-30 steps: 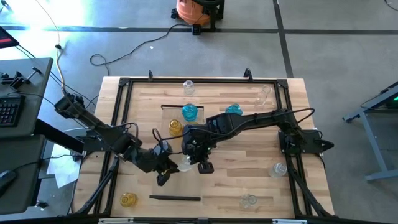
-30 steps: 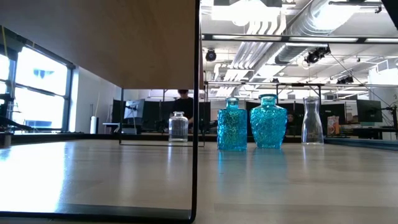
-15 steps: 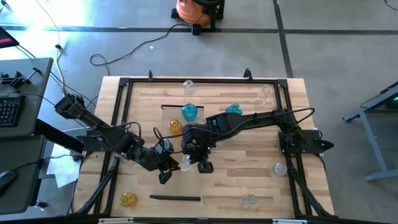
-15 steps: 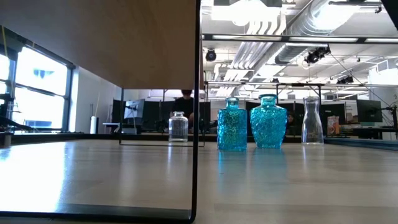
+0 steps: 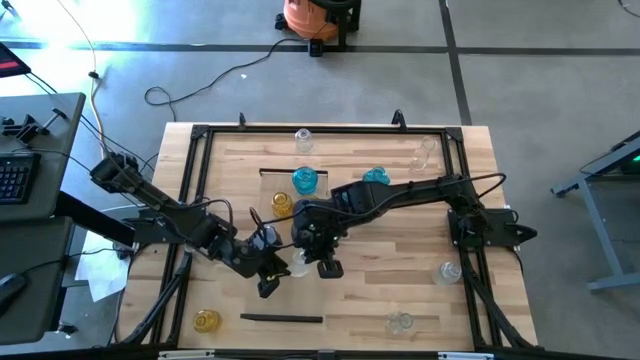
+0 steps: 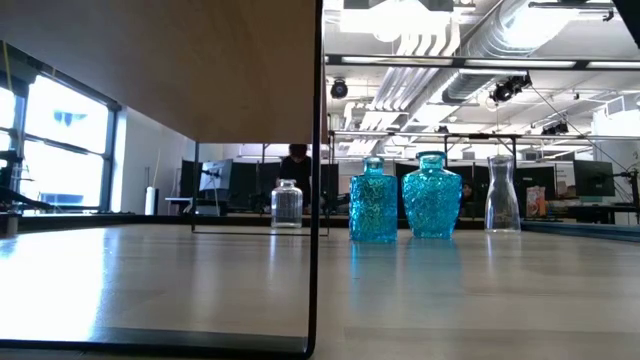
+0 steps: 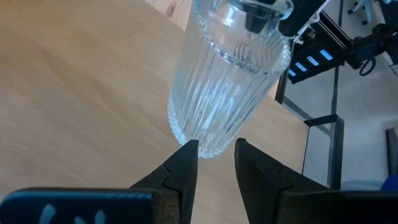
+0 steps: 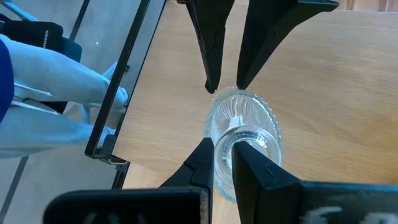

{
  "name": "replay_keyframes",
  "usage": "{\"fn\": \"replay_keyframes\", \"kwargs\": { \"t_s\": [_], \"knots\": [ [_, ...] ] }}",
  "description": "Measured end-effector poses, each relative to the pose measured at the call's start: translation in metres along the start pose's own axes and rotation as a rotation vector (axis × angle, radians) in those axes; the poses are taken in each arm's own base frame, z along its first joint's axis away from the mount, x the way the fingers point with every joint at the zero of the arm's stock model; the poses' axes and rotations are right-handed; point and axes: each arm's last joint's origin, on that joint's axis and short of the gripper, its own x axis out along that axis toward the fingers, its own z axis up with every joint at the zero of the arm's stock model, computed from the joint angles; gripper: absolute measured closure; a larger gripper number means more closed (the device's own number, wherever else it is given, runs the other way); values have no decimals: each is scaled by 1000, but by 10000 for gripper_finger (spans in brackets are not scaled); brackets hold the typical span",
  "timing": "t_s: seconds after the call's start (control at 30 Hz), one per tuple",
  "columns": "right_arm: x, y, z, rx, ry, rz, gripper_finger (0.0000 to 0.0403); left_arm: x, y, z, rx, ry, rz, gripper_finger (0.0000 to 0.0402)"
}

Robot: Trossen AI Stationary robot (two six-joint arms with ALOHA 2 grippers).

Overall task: Sort vases onto shelf
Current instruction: Put the top middle transparent vase on the shelf

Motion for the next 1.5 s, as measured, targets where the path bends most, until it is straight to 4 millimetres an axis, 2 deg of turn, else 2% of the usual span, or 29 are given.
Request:
{"fn": "replay_keyframes", "kwargs": {
  "t_s": [0.47, 0.83, 1.03, 1.5],
  "knots": [
    [1, 1, 3, 0, -25, 22, 387, 1, 2, 0, 1, -11, 31, 305],
    [2, 3, 4, -12, -35, 42, 382, 14, 2, -4, -3, 8, 52, 305],
    [2, 3, 4, -14, -38, 35, 363, 15, 3, -4, -3, 2, 59, 305],
    [2, 2, 5, -17, -45, 3, 288, 15, 4, -4, 2, -4, 75, 305]
  ]
}}
